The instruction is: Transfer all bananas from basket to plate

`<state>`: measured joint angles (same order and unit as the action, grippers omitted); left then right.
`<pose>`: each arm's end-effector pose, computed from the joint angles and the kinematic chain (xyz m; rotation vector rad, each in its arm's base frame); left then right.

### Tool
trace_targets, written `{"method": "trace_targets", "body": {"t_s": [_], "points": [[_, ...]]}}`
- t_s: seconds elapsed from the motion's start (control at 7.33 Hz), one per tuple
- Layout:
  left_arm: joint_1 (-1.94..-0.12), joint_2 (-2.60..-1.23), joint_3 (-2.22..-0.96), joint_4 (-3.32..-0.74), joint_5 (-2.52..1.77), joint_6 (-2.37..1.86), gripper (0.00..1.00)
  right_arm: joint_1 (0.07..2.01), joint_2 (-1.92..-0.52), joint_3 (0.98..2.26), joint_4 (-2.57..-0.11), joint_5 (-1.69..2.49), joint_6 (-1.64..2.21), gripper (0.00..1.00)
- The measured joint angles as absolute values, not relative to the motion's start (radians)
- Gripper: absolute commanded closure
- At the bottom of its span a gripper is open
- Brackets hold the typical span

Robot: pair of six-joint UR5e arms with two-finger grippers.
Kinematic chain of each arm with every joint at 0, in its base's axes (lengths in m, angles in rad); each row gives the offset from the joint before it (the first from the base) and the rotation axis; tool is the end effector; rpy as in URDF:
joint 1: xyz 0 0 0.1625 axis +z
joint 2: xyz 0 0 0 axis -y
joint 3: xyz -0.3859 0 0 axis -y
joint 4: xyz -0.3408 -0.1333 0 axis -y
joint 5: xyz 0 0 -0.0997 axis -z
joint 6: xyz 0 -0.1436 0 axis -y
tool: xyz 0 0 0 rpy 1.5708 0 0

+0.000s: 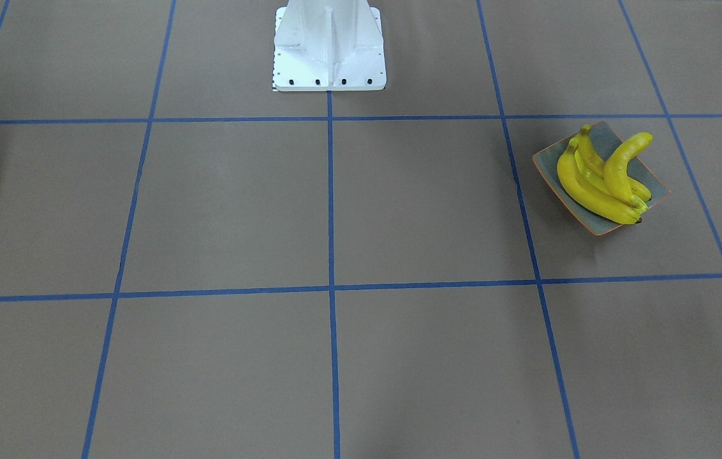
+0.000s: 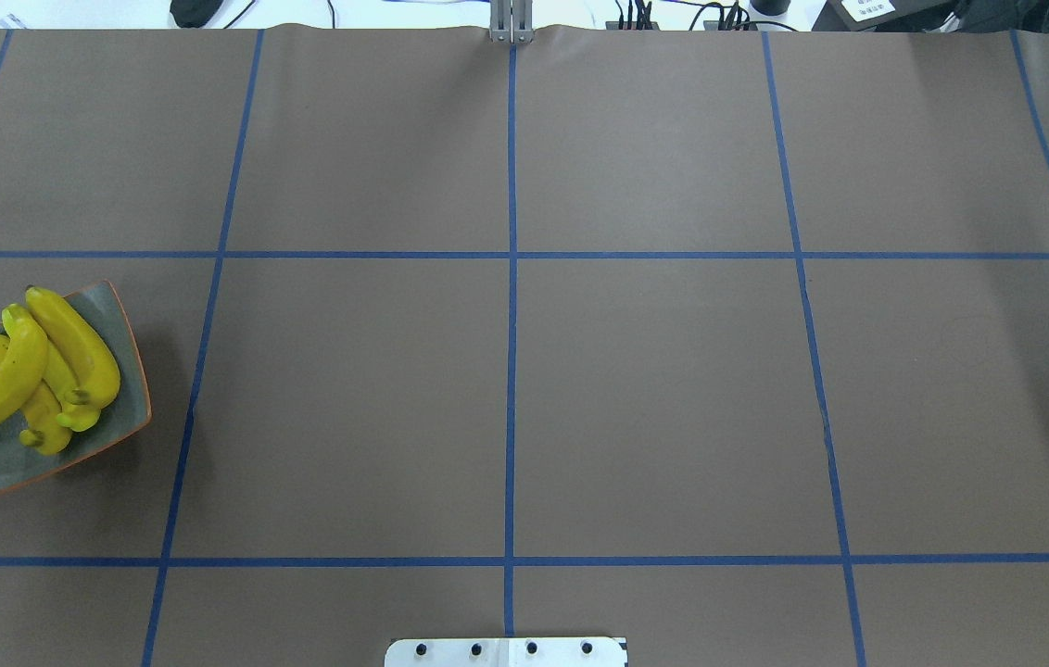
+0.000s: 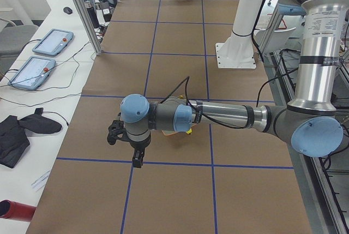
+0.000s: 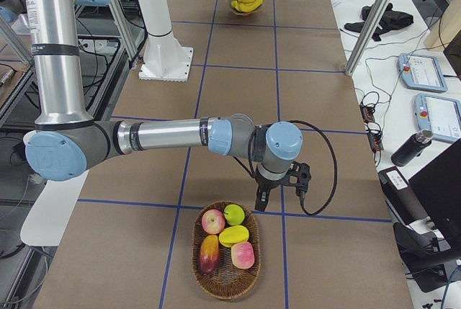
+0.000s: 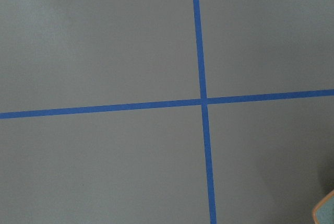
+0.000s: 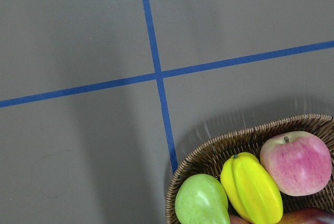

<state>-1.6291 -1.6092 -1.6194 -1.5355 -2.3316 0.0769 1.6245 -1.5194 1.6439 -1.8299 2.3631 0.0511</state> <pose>-0.0610 -0.4565 0.6172 0.1005 0.7556 0.0374 0.0548 -0.4409 0.6189 -0.1266 -0.7920 0.1525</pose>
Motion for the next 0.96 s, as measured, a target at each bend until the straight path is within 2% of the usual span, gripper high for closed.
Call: {"method": "trace_targets", "body": {"t_s": [0.96], "points": [[-1.628,-1.614,-1.618,-1.536,-2.332,0.075,0.0,1.624,-1.553,1.644,-1.814,2.365,0.043,0.0]]}}
